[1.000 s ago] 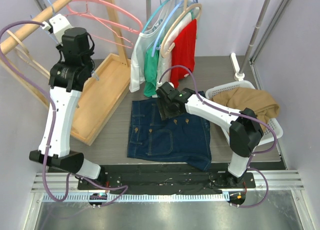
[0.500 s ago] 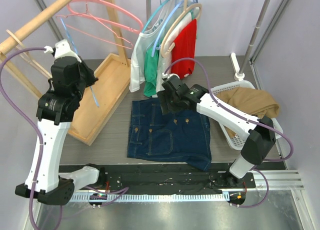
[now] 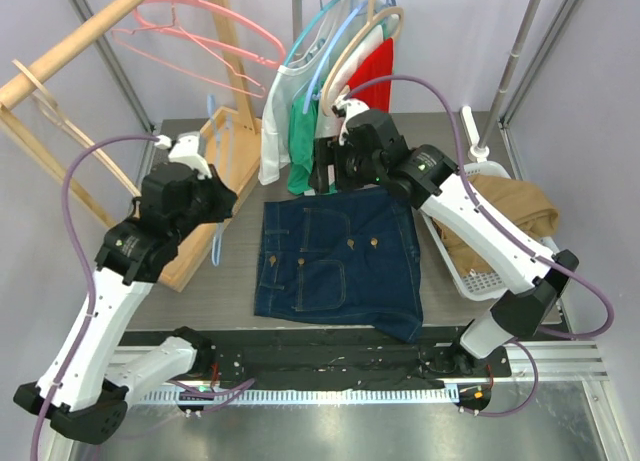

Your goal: Place the skirt on the hanger

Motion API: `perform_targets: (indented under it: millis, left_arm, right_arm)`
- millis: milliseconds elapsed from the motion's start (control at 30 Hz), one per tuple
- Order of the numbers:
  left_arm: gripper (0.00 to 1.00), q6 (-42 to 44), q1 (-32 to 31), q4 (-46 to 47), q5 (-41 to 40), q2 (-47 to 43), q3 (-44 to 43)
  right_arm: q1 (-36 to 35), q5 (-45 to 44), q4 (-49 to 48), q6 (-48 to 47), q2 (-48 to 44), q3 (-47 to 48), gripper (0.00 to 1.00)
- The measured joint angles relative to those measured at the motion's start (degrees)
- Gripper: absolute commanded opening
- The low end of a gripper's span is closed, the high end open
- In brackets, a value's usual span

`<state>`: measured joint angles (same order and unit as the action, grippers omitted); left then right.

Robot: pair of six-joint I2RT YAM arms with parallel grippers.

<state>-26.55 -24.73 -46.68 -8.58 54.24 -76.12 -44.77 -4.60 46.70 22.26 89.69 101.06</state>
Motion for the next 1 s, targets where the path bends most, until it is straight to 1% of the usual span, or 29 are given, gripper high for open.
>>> perform_targets:
  millis: [133, 233, 433, 533, 633, 767, 833, 867, 900, 933, 1000]
  left_arm:
    - [0.0, 0.0, -4.6, 1.4, 0.0, -0.2, 4.4]
    - [0.0, -0.3, -6.7, 2.5, 0.0, -1.1, 7.3]
    - [0.0, -1.6, -10.4, 5.4, -1.4, -2.7, 10.4]
    - [0.0, -2.2, -13.9, 7.1, -4.7, -2.6, 11.8]
    - [0.0, -3.1, -17.5, 8.0, -9.2, -2.3, 12.9]
    - [0.0, -4.2, -20.6, 9.1, -15.2, -1.6, 13.5]
    - [0.0, -4.6, -21.7, 9.7, -17.5, -1.2, 13.8]
    - [0.0, -4.6, -22.2, 10.2, -18.5, -1.1, 14.1]
    - [0.0, -4.7, -22.6, 10.5, -19.2, -1.0, 14.2]
    - [0.0, -4.7, -23.0, 10.9, -20.0, -0.7, 14.3]
    - [0.0, -4.8, -23.8, 11.6, -21.0, -0.2, 14.4]
  right_arm:
    - [-0.2, 4.8, -4.4, 1.0, 0.1, 3.4, 0.77]
    - [-1.1, 7.0, -7.2, 2.1, 0.5, 4.3, 0.76]
    - [-4.2, 8.2, -9.8, 3.8, 6.1, 9.9, 0.76]
    - [-6.2, 7.3, -10.2, 5.0, 11.0, 14.4, 0.76]
    - [-7.7, 5.8, -10.2, 6.1, 14.6, 16.9, 0.76]
    - [-9.0, 3.5, -10.1, 7.5, 17.1, 17.7, 0.76]
    - [-9.3, 2.4, -9.8, 8.3, 17.7, 17.8, 0.72]
    - [-9.3, 1.9, -9.7, 8.6, 17.9, 18.2, 0.65]
    - [-9.4, 1.4, -9.4, 8.8, 18.1, 18.7, 0.63]
    - [-9.4, 0.8, -9.3, 9.2, 18.3, 19.3, 0.53]
    - [-9.4, -0.4, -9.3, 9.6, 18.8, 20.3, 0.47]
